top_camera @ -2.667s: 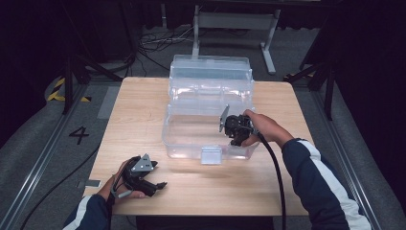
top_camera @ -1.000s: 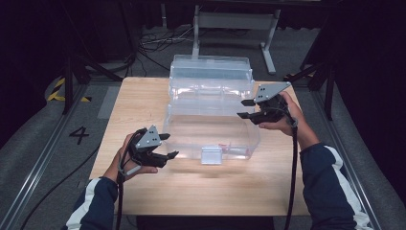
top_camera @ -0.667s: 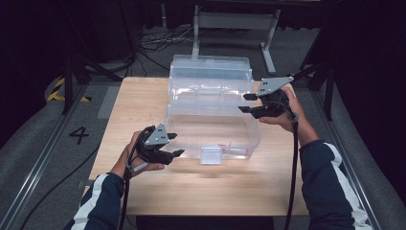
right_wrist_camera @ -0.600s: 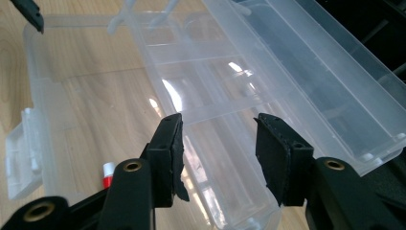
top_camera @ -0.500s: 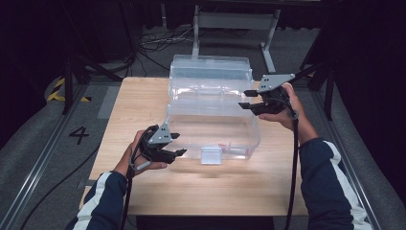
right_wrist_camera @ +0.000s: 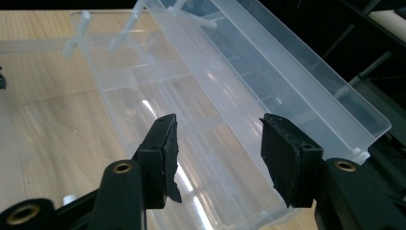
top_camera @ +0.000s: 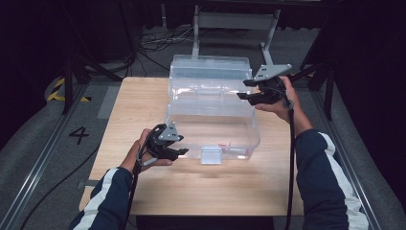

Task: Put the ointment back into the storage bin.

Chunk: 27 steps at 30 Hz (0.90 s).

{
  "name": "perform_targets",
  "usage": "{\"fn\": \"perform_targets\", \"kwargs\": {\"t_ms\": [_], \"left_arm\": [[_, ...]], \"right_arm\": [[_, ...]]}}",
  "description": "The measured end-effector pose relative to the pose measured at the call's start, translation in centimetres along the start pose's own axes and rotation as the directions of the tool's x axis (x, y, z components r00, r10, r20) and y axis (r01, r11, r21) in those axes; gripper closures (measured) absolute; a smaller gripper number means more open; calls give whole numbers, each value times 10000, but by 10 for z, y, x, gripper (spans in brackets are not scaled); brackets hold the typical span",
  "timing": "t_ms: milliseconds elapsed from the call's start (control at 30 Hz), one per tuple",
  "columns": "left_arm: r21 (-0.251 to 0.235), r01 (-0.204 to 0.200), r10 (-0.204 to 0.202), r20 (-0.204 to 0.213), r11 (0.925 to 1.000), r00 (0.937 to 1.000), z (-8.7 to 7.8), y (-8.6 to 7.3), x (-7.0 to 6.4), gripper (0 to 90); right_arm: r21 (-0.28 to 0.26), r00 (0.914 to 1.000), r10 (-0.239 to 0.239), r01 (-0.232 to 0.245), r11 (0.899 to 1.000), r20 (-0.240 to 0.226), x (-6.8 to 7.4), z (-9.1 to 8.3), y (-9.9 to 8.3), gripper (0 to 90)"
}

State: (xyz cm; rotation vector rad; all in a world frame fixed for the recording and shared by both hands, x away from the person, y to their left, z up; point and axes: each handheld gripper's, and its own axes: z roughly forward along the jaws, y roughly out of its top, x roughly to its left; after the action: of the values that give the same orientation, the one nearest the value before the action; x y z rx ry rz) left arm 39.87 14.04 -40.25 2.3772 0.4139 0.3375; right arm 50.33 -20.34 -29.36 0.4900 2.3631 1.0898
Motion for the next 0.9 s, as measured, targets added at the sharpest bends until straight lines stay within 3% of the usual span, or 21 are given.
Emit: {"fn": "perform_targets", "kwargs": {"t_ms": [200, 267, 300, 433, 500, 567, 833, 900], "left_arm": [[274, -118, 118, -9, 9996, 9999, 6, 1, 2, 531], [308, -220, 220, 1, 9993, 9998, 8, 1, 3, 544], [351, -309, 309, 9, 9989, 9995, 9, 1, 3, 563], [515, -441, 442, 4, 9977, 9990, 10, 0, 2, 624], [793, -767, 768, 15, 9939, 9970, 12, 1, 1, 673], [942, -1008, 1010, 25, 9904, 9949, 12, 1, 0, 714], [863, -1033, 999, 421, 9909, 9941, 11, 1, 4, 746], [819, -1018, 976, 538, 9914, 9938, 12, 0, 5, 752]], "right_arm": [[182, 9997, 51, -56, 9998, 258, -8, 13, 2, 477], [331, 9995, 305, -308, 9990, 96, -11, 17, 1, 472], [583, 9996, 236, -244, 9980, 144, -13, 23, 1, 472], [712, 9996, 276, -284, 9971, 116, -15, 28, 1, 472], [666, 9987, 485, -474, 9967, -160, -18, 33, 4, 469], [808, 9991, 409, -401, 9959, -81, -18, 37, 6, 472], [1207, 9978, 539, -489, 9915, -390, -22, 52, 12, 536], [1461, 9988, 427, -385, 9885, -257, -23, 56, 13, 577]]}}
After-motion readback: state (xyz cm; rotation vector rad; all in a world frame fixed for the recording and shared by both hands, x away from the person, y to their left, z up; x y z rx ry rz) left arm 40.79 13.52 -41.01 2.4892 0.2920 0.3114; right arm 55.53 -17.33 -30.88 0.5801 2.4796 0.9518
